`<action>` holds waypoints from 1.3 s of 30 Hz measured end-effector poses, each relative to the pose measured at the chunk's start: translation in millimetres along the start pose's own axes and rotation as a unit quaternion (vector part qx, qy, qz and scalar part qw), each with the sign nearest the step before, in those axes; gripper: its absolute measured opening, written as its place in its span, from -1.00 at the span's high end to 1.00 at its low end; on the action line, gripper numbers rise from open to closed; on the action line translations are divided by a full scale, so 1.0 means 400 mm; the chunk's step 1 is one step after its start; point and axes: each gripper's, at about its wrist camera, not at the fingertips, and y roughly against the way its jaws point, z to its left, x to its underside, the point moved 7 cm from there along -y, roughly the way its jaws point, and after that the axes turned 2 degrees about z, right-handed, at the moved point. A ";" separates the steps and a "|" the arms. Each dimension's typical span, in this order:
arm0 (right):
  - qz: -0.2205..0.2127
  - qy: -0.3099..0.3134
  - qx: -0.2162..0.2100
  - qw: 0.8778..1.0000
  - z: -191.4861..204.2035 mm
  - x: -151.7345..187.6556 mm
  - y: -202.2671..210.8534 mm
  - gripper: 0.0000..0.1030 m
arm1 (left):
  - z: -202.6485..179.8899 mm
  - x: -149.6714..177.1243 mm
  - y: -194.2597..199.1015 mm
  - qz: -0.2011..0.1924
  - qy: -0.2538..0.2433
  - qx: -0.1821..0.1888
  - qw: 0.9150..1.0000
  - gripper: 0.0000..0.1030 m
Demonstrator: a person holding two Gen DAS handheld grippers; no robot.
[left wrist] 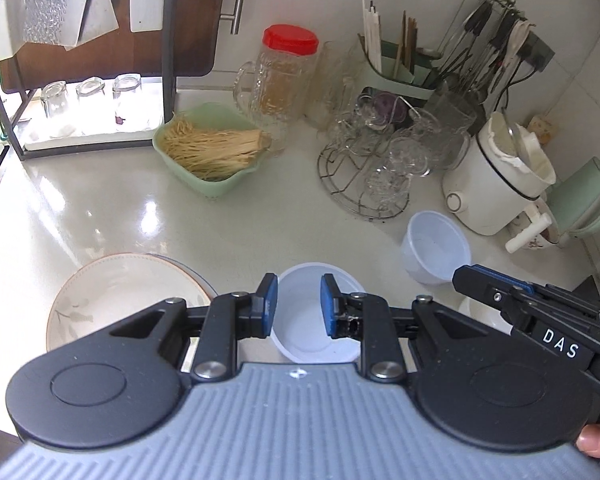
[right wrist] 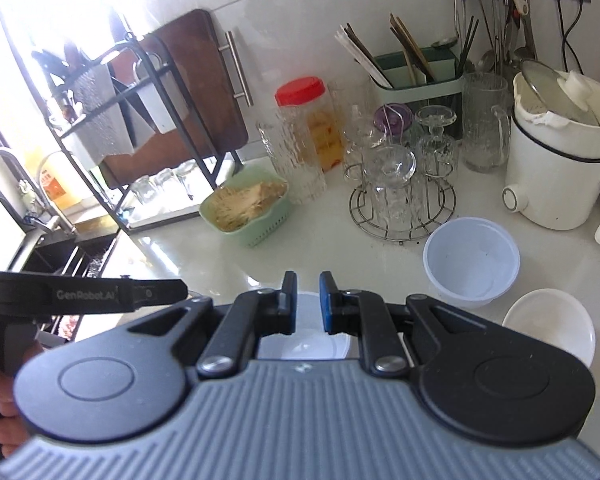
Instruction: Organize plates and bowls
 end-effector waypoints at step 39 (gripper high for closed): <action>-0.033 -0.125 0.213 0.969 -0.022 0.111 0.117 0.70 | -0.030 0.014 -0.040 0.029 -0.127 0.152 0.980 0.48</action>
